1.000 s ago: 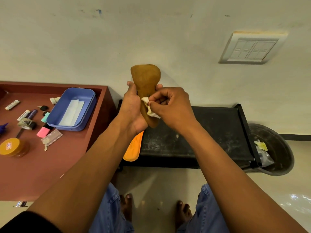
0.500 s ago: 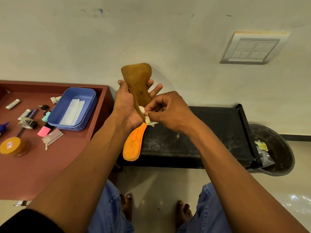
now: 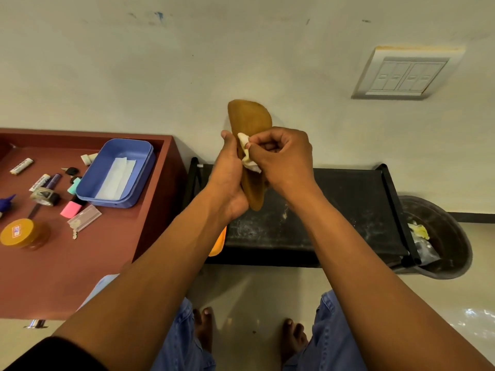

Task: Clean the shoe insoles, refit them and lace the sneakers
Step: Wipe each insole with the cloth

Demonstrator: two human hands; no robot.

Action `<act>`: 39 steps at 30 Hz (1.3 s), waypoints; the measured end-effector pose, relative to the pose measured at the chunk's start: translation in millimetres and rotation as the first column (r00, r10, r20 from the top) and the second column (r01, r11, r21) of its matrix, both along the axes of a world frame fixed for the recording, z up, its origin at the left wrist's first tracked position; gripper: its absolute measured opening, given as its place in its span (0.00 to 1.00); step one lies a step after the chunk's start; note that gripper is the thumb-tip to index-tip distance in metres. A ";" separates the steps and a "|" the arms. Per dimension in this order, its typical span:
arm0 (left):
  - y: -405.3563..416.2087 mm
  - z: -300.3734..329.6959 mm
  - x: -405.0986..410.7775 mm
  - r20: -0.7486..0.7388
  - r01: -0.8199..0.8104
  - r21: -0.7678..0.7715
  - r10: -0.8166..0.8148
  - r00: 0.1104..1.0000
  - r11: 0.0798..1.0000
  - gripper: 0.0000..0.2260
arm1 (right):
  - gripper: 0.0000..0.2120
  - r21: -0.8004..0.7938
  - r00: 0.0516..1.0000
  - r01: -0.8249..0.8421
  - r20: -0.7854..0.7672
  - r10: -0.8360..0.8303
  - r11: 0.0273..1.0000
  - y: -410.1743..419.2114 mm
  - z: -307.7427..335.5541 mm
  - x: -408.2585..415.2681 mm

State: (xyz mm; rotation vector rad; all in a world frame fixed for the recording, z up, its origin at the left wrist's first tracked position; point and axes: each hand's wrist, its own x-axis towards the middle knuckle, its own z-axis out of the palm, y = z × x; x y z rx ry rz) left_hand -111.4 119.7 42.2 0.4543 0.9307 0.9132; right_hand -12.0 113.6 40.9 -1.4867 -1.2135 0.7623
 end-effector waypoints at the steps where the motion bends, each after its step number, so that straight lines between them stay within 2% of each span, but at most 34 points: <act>1: 0.1 -0.1 -0.2 -0.003 -0.005 -0.003 0.005 1.000 1.000 0.35 | 0.04 -0.018 0.999 -0.035 0.005 0.036 0.999 0.2 0.3 1.8; 4: 4.9 1.9 -9.3 0.014 -0.018 -0.019 0.018 1.000 1.000 0.38 | 0.04 -0.086 0.974 -0.222 0.034 0.226 0.971 -2.8 1.8 4.6; 7: 11.2 5.2 -22.5 0.047 -0.017 -0.044 0.019 0.999 0.999 0.38 | 0.04 -0.146 0.909 -0.389 0.102 0.405 0.910 -7.5 2.3 4.5; 10: 14.2 6.4 -29.6 0.043 0.002 -0.049 0.000 0.999 0.999 0.37 | 0.04 -0.193 0.857 -0.464 0.149 0.493 0.864 -10.4 5.1 5.2; 15: 19.5 -2.5 -28.9 0.065 -0.054 0.027 0.052 0.997 0.998 0.36 | 0.03 -0.345 0.806 -0.522 0.101 0.583 0.781 -16.5 8.4 14.5; 18: 20.7 -5.5 -27.2 0.106 -0.057 0.057 0.051 0.993 0.997 0.30 | 0.03 -0.366 0.845 -0.467 0.082 0.528 0.805 -17.1 10.7 25.0; 20: 20.1 -10.7 -24.7 0.085 -0.042 0.036 0.039 0.996 0.998 0.24 | 0.04 -0.330 0.912 -0.371 0.045 0.407 0.868 -14.7 11.8 33.9; 22: 18.3 -17.3 -21.3 0.005 -0.044 -0.014 0.044 0.999 0.999 0.18 | 0.04 -0.273 0.974 -0.217 -0.003 0.225 0.937 -11.6 10.5 42.0; 25: 14.7 -27.1 -13.9 -0.167 -0.052 -0.107 0.034 0.985 0.993 0.11 | 0.03 -0.251 0.993 -0.020 -0.117 -0.010 0.968 -6.0 4.5 49.5; 26: 13.8 -31.2 -12.0 -0.213 -0.059 -0.117 0.033 0.976 0.991 0.10 | 0.03 -0.268 0.986 0.021 -0.152 -0.064 0.963 -3.6 1.4 50.9; 28: 15.9 -43.1 -9.2 -0.307 -0.077 -0.108 0.040 0.951 0.991 0.16 | 0.03 -0.325 0.975 0.075 -0.173 -0.137 0.943 1.9 -6.2 53.5; 32: 20.5 -68.0 -2.4 -0.448 -0.070 -0.084 0.026 0.893 0.994 0.26 | 0.02 -0.389 0.982 0.091 -0.119 -0.148 0.917 10.6 -20.5 52.9; 36: 19.3 -87.4 2.4 -0.580 -0.088 -0.091 0.019 0.815 0.992 0.25 | 0.05 -0.424 0.994 0.101 0.076 -0.076 0.900 14.7 -27.8 49.7; 39: 14.8 -98.3 5.6 -0.624 -0.088 -0.109 0.001 0.781 0.990 0.23 | 0.05 -0.454 0.987 0.091 0.157 -0.021 0.886 18.2 -35.5 49.8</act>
